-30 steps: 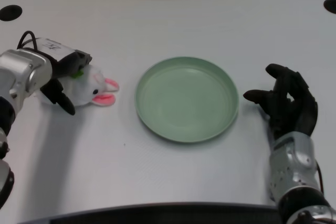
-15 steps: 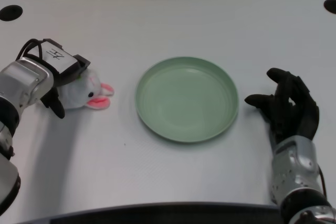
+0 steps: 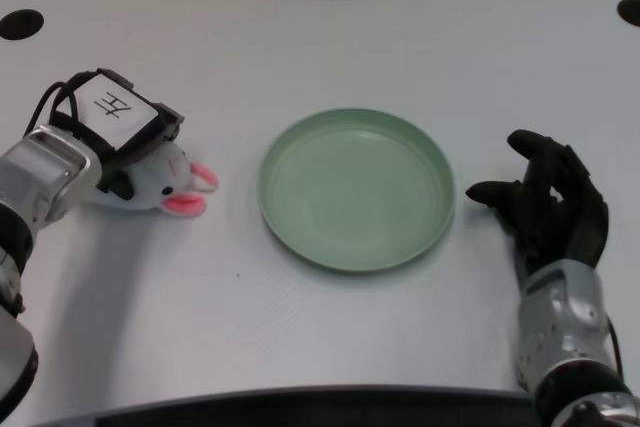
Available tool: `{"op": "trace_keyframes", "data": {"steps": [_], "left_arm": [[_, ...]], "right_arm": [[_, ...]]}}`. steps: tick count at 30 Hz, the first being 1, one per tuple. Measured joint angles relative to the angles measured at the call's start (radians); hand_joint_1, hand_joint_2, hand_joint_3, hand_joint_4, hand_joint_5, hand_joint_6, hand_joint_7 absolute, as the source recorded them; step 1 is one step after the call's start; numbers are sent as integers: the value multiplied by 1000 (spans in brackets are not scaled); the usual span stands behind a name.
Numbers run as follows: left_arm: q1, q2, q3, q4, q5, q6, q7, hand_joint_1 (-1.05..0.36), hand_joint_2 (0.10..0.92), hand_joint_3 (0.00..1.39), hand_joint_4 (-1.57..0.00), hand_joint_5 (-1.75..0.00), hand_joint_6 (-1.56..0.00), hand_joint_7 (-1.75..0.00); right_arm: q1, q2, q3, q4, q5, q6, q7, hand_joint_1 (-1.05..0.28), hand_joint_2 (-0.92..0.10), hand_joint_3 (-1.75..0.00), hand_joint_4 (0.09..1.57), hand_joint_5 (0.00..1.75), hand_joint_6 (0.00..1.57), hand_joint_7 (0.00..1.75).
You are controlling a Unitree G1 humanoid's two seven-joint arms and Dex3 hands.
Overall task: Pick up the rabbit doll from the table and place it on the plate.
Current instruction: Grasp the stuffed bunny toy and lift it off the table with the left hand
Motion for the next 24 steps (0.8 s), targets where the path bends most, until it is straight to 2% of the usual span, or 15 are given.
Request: {"op": "trace_keyframes", "data": {"steps": [2, 5, 7, 10, 12, 15, 18, 20, 21, 23, 24], "left_arm": [[6, -2, -7, 8, 2, 0, 39, -304, 728, 1, -739, -1711, -775, -808], [8, -5, -16, 12, 3, 1, 46, -307, 712, 2, -865, -1743, -974, -453], [7, -5, -17, 13, 0, -4, 24, -256, 725, 4, -900, -1746, -1052, -324], [1, -5, -20, 12, -2, -5, -22, -207, 733, 5, -869, -1744, -1092, -269], [-2, -5, -12, 12, -16, -5, -58, -183, 736, 5, -837, -1727, -1103, -265], [-2, -1, 15, 9, -47, -10, -94, -173, 754, 4, -831, -1508, -1102, -270], [-1, 7, 32, 6, -68, -17, -100, -150, 769, 7, -792, -1630, -1117, -293], [-1, 19, 55, 0, -93, -36, -111, -141, 780, 8, -765, -1634, -1124, -341], [-1, 28, 64, -5, -103, -41, -117, -138, 780, 5, -767, -1649, -1087, -445], [-1, 47, 87, -19, -123, -49, -123, -118, 793, 4, -773, -1725, -935, -791], [-1, 57, 99, -26, -134, -52, -123, -113, 795, 4, -778, -1735, -907, -854]], "right_arm": [[0, 0, 0, 0, 0, 0, 0, -400, -921, -453, 873, 1349, 710, 1127], [0, 0, 0, 0, 1, 0, 0, -406, -921, -457, 878, 1355, 713, 1127], [0, 0, -2, 2, 1, 0, 3, -402, -921, -450, 868, 1350, 709, 1123], [-2, 0, -5, 4, 4, 0, 4, -397, -921, -468, 863, 1348, 701, 1123], [-2, 0, -5, 4, 3, 0, 6, -400, -921, -469, 868, 1348, 700, 1124], [-2, 0, -5, 4, 3, 0, 7, -399, -921, -454, 866, 1339, 703, 1120], [-2, 0, -5, 4, 4, 0, 7, -398, -921, -454, 874, 1339, 700, 1117], [-3, 0, -6, 5, 4, 0, 7, -403, -921, -451, 874, 1340, 698, 1120], [-3, -1, -6, 7, 4, 0, 7, -406, -921, -435, 878, 1339, 704, 1122], [-7, -2, -10, 13, 4, 0, 8, -411, -921, -418, 884, 1333, 710, 1124], [-8, -2, -11, 15, 4, -1, 9, -412, -921, -415, 887, 1332, 713, 1125]]}}
